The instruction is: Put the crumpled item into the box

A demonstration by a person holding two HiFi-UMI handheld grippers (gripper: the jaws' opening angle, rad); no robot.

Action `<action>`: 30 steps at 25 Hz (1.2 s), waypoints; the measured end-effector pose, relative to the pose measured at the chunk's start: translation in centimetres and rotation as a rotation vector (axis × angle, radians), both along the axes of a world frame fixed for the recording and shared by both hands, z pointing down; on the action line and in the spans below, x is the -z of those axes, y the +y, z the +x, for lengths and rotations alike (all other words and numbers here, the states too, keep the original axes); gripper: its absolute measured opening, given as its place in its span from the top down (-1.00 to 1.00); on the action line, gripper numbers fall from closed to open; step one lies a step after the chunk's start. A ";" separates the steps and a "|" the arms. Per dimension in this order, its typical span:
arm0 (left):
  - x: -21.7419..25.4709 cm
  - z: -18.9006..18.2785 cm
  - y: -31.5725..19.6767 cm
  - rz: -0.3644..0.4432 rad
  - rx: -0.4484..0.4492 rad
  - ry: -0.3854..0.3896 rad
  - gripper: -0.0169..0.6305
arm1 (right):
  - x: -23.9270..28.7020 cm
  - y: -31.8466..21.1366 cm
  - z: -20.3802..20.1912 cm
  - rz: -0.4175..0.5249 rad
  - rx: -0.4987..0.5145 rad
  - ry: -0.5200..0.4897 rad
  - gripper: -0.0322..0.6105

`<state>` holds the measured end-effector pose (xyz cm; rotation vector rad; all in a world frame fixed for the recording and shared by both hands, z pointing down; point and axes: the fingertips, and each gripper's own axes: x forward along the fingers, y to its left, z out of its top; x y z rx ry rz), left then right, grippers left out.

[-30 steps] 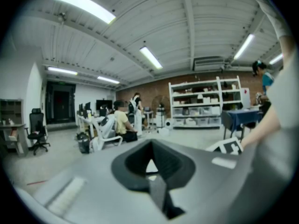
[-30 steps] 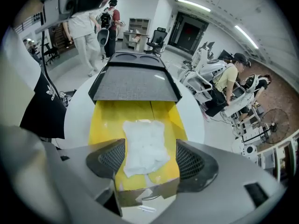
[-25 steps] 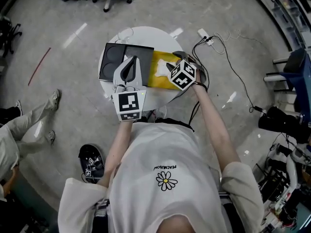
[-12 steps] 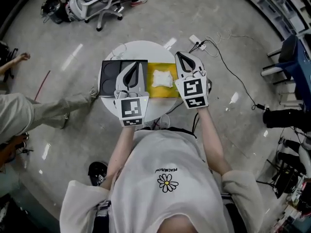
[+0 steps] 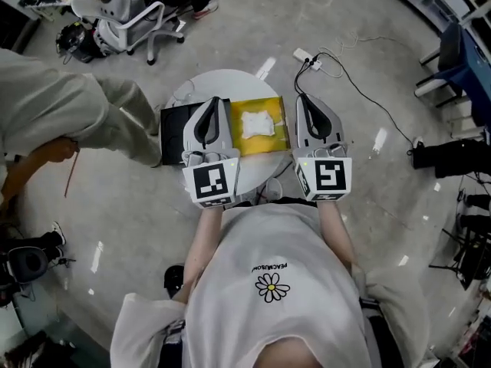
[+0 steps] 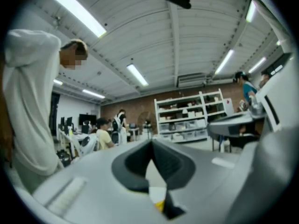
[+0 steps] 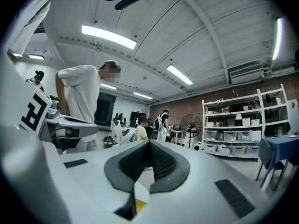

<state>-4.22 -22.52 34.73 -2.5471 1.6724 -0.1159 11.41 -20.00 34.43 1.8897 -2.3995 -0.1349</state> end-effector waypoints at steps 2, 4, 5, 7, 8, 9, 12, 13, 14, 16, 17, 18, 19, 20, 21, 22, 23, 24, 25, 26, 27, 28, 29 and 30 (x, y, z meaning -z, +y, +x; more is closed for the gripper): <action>0.1 0.0 0.2 0.001 0.000 -0.007 0.95 | -0.8 0.7 0.2 -0.016 -0.010 -0.010 0.90; 0.2 0.0 0.1 0.007 0.005 0.001 0.95 | -1.7 1.1 0.5 -0.033 -0.018 -0.022 0.90; 0.3 0.0 0.1 0.012 0.008 0.010 0.95 | -2.1 1.2 0.6 -0.041 -0.022 -0.026 0.90; 0.4 -0.2 0.0 0.017 0.013 0.020 0.95 | -2.5 1.3 0.9 -0.050 -0.032 -0.027 0.90; 0.4 -0.3 0.0 0.017 0.015 0.020 0.95 | -2.6 1.4 1.0 -0.052 -0.037 -0.026 0.90; 0.4 -0.4 0.0 0.016 0.017 0.019 0.95 | -2.6 1.4 1.1 -0.053 -0.042 -0.025 0.90; 0.4 -0.6 -0.1 0.016 0.023 0.017 0.95 | -2.5 1.4 1.3 -0.053 -0.050 -0.026 0.90; 0.4 -0.6 -0.1 0.016 0.024 0.017 0.95 | -2.5 1.4 1.3 -0.053 -0.050 -0.027 0.90; 0.4 -0.6 -0.1 0.016 0.024 0.017 0.95 | -2.5 1.4 1.3 -0.054 -0.048 -0.027 0.90; 0.4 -0.6 0.0 0.016 0.025 0.017 0.95 | -2.6 1.4 1.2 -0.058 -0.042 -0.026 0.90; 0.3 -0.7 0.0 0.016 0.026 0.018 0.95 | -2.7 1.5 1.1 -0.060 -0.039 -0.026 0.90; 0.3 -0.7 0.0 0.017 0.026 0.019 0.95 | -2.8 1.5 1.0 -0.061 -0.035 -0.025 0.90; 0.3 -0.7 0.0 0.017 0.026 0.019 0.95 | -2.9 1.5 0.9 -0.063 -0.032 -0.025 0.90; 0.2 -0.7 0.1 0.017 0.026 0.018 0.95 | -2.9 1.6 0.8 -0.064 -0.030 -0.024 0.90; 0.2 -0.7 0.1 0.017 0.026 0.017 0.95 | -2.9 1.6 0.8 -0.065 -0.028 -0.024 0.90; 0.2 -0.7 0.1 0.016 0.025 0.018 0.95 | -2.9 1.7 0.8 -0.064 -0.027 -0.025 0.90; 0.2 -0.6 0.1 0.015 0.025 0.017 0.95 | -2.8 1.7 0.8 -0.063 -0.025 -0.026 0.90; 0.2 -0.6 0.1 0.013 0.025 0.017 0.95 | -2.7 1.7 0.8 -0.062 -0.024 -0.027 0.90; 0.1 -0.5 0.1 0.012 0.024 0.016 0.95 | -2.5 1.7 0.8 -0.060 -0.024 -0.028 0.90; 0.1 -0.5 0.2 0.010 0.024 0.015 0.95 | -2.4 1.7 0.8 -0.058 -0.023 -0.026 0.90; 0.1 -0.5 0.2 0.010 0.024 0.014 0.95 | -2.3 1.7 0.7 -0.057 -0.022 -0.023 0.90; 0.1 -0.5 0.2 0.010 0.025 0.014 0.95 | -2.3 1.8 0.6 -0.057 -0.020 -0.018 0.90; 0.0 -0.6 0.3 0.009 0.025 0.015 0.95 | -2.4 1.8 0.6 -0.058 -0.018 -0.014 0.90; 0.0 -0.6 0.3 0.009 0.025 0.014 0.95 | -2.5 1.9 0.5 -0.060 -0.016 -0.011 0.90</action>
